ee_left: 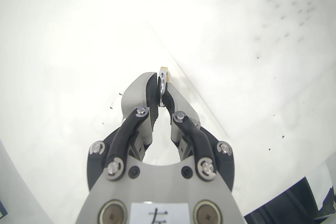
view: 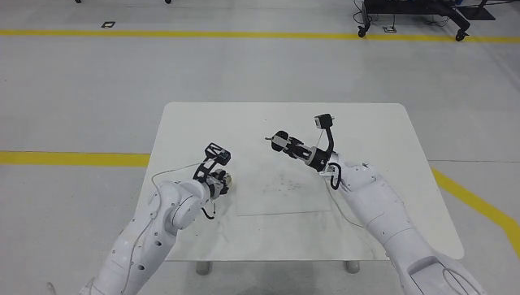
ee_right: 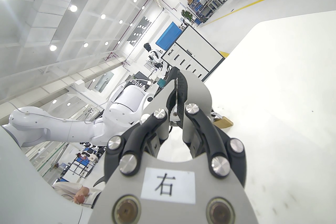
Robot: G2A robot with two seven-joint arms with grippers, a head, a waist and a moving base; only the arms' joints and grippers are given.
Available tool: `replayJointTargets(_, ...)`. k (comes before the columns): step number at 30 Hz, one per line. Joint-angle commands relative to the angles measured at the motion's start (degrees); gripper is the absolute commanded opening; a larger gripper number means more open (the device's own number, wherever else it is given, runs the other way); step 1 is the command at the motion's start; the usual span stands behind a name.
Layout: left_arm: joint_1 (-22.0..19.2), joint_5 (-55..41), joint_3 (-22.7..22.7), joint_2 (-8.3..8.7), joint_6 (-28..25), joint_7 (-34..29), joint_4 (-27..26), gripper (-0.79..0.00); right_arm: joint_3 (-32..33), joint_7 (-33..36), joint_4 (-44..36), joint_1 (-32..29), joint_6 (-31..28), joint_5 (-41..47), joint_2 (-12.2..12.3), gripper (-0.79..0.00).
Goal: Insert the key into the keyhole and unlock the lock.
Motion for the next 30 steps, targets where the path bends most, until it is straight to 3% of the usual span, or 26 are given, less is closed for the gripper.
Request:
replayJointTargets(1, -0.1, 0.0, -0.1, -0.03, 0.0, -0.2, 0.0, -0.563, 0.0, 0.0, 0.0, 0.0, 0.0, 0.0, 0.0, -0.785)
replayJointTargets(12, -0.8, 0.0, 0.6, -0.53, 0.1, 0.2, 0.9, -0.646, 0.0, 0.0, 0.0, 0.0, 0.0, 0.0, 0.0, -0.785)
replayJointTargets(14, -1.1, 0.2, 0.9, -0.67, 0.2, 0.3, 1.3, -0.785, 0.0, 0.0, 0.0, 0.0, 0.0, 0.0, 0.0, -0.785)
replayJointTargets(25, -1.8, 3.4, 1.0, -0.98, 1.8, 1.0, 2.9, -0.785, 0.0, 0.0, 0.0, 0.0, 0.0, 0.0, 0.0, -0.785)
replayJointTargets(30, -1.9, 0.1, -0.8, -1.14, 2.1, 3.1, 3.6, -0.785, 0.0, 0.0, 0.0, 0.0, 0.0, 0.0, 0.0, -0.785)
